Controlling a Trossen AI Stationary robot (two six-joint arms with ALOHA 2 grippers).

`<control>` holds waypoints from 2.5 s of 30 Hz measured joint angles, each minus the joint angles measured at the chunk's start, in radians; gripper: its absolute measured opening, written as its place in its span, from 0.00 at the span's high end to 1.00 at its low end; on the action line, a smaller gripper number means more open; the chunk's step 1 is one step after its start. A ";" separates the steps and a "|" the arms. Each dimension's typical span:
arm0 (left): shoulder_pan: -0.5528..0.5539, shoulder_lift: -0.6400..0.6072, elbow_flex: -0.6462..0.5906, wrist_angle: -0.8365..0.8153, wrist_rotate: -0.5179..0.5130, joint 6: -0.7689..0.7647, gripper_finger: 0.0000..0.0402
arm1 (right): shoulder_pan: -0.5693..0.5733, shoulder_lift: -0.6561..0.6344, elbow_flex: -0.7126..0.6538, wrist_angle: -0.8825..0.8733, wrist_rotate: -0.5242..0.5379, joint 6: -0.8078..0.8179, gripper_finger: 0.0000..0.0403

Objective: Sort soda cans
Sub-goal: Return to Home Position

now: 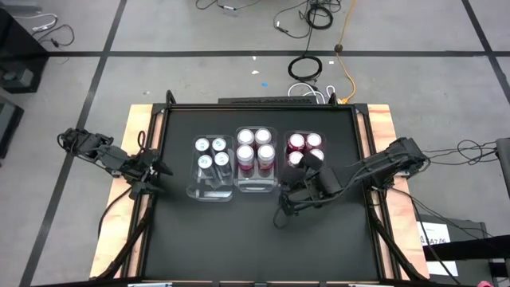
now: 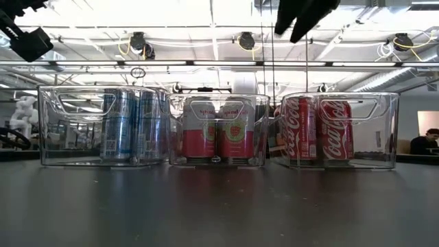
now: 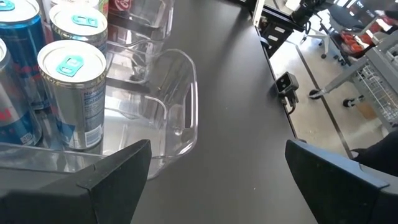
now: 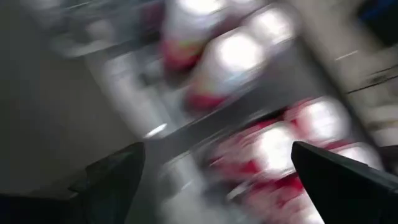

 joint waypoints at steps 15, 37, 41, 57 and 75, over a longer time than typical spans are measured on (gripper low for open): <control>0.000 0.000 0.000 -0.011 -0.003 0.235 0.06 | 0.006 0.004 0.109 0.087 -0.322 0.030 0.02; 0.000 0.088 -0.024 0.232 -0.055 0.246 0.06 | 0.010 0.001 0.020 0.087 -0.196 -0.344 0.02; 0.002 0.182 -0.142 0.518 -0.055 0.343 0.06 | -0.005 -0.008 -0.061 0.125 -0.194 -0.353 0.02; 0.502 0.313 -0.229 0.879 0.201 0.506 0.06 | -0.063 -0.476 -0.560 0.517 -0.243 -0.464 0.02; 0.523 -0.080 -0.457 0.857 0.129 0.417 0.06 | -0.067 -0.784 -0.757 0.522 -0.163 -0.369 0.02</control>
